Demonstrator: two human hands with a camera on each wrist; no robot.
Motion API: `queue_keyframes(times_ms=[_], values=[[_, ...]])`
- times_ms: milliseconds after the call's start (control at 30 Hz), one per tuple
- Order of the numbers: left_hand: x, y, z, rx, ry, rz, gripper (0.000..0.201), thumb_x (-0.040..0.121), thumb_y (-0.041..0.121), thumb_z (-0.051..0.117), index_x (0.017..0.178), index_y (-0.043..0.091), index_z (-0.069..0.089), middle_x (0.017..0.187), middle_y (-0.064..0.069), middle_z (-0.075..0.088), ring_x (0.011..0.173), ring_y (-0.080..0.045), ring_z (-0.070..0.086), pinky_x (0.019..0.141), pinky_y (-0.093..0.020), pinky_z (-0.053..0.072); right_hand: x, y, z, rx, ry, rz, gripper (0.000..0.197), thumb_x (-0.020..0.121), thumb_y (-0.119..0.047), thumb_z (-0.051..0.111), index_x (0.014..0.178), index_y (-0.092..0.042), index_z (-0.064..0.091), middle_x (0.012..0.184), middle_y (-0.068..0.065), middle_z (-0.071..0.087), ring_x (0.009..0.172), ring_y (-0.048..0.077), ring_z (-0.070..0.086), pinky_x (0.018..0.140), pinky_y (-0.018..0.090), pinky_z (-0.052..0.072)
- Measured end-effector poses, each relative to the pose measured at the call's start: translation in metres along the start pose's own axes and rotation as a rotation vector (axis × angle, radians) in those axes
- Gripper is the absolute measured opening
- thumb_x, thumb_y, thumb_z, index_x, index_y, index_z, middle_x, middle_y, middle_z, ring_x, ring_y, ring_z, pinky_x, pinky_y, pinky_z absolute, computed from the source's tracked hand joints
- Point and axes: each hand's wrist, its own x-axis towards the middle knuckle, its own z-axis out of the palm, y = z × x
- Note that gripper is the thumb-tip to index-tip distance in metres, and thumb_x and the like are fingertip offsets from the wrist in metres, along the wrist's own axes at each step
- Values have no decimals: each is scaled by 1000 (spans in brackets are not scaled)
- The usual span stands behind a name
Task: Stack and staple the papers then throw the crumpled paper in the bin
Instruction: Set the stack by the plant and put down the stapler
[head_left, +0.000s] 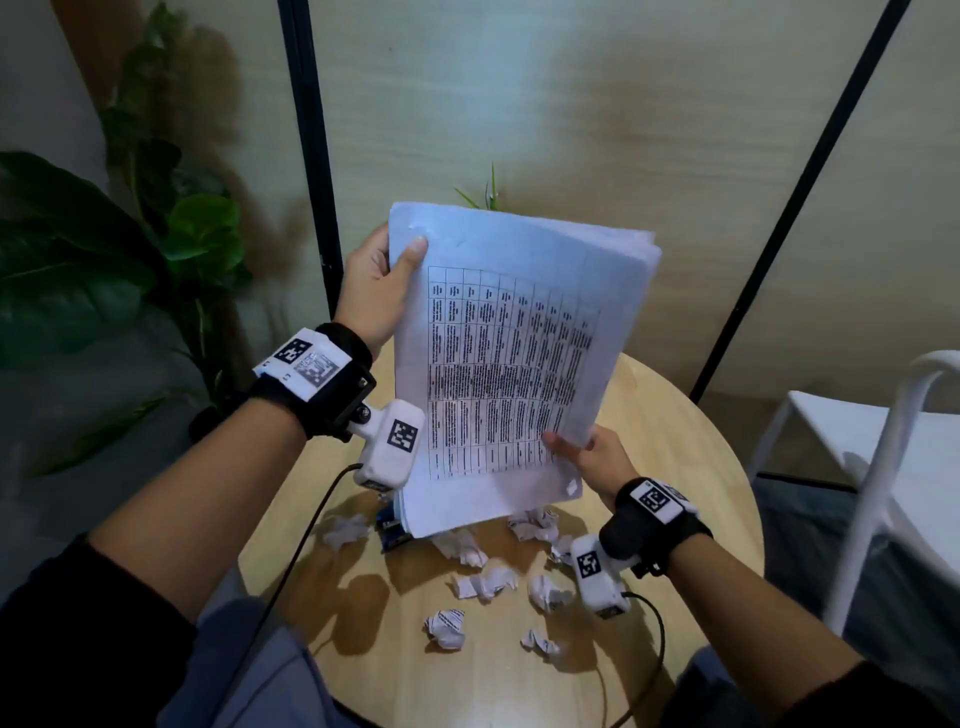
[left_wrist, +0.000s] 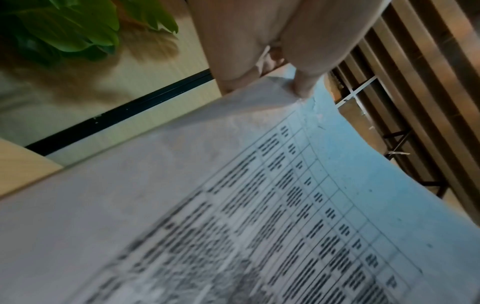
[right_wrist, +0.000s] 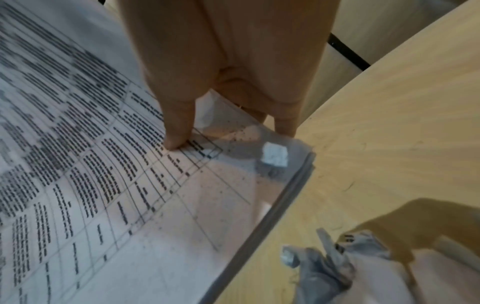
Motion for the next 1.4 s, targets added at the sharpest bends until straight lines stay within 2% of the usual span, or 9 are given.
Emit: queue_keyframes(times_ms=[100, 233, 400, 567, 667, 833, 967, 1300, 1400], values=[[-1, -22, 2, 68, -52, -82, 11, 96, 21, 44, 95, 24, 55, 95, -6, 61, 83, -19, 56, 72, -34, 47, -3, 0, -2, 107, -7, 29, 24, 86, -17, 65, 92, 6, 62, 87, 13, 65, 80, 26, 61, 78, 41, 51], [-14, -46, 15, 162, -95, -215, 19, 99, 18, 41, 112, 10, 53, 94, 6, 61, 78, 3, 58, 74, -13, 48, 3, -9, -12, 214, 54, 23, 14, 87, -14, 63, 75, -9, 59, 68, 0, 59, 65, 12, 61, 59, 23, 48], [-28, -63, 29, 141, -122, -320, 33, 97, 18, 46, 127, 5, 50, 128, -13, 59, 115, -26, 58, 102, -42, 45, 19, -19, -26, 223, 131, 4, 13, 86, -13, 64, 74, -14, 60, 70, 0, 61, 63, 11, 57, 51, 17, 45], [-36, -90, 35, 250, -206, -423, 38, 95, 24, 49, 130, 9, 45, 131, -11, 58, 116, -28, 57, 102, -49, 44, 38, -19, -34, 167, 213, 75, 13, 83, -18, 68, 74, -14, 60, 72, 2, 62, 68, 19, 58, 59, 27, 48], [-37, -101, 39, 295, -234, -450, 41, 94, 24, 52, 130, 7, 42, 130, -13, 57, 110, -27, 59, 94, -44, 50, 55, -14, -39, 123, 251, 107, 12, 81, -20, 70, 78, -13, 61, 81, 7, 67, 81, 27, 63, 80, 39, 54], [-33, -117, 47, 266, -355, -566, 44, 94, 17, 53, 132, 9, 33, 115, -9, 55, 66, -14, 63, 44, -23, 56, 78, -5, -47, 119, 304, 171, 20, 82, -18, 69, 99, -8, 64, 103, 15, 70, 98, 34, 66, 90, 51, 53], [-26, -133, 50, 278, -462, -601, 45, 97, 11, 45, 139, 13, 28, 96, -9, 59, 40, -6, 58, 43, -22, 54, 101, 12, -57, 23, 353, 222, 29, 86, -17, 64, 110, -2, 63, 107, 15, 68, 101, 34, 64, 93, 50, 51], [-11, -188, 64, 292, -589, -621, 62, 97, 5, 40, 135, 45, 12, 100, -5, 56, 46, -12, 54, 46, -23, 51, 150, 65, -63, -83, 378, 352, 30, 88, -12, 60, 112, 4, 61, 98, 17, 66, 91, 31, 63, 86, 39, 52], [-7, -210, 72, 280, -615, -668, 57, 97, 6, 42, 145, 29, 20, 98, -8, 54, 45, -10, 54, 47, -26, 51, 158, 79, -71, -20, 413, 399, 27, 87, -7, 59, 111, 4, 61, 94, 15, 64, 94, 35, 64, 87, 41, 53]])
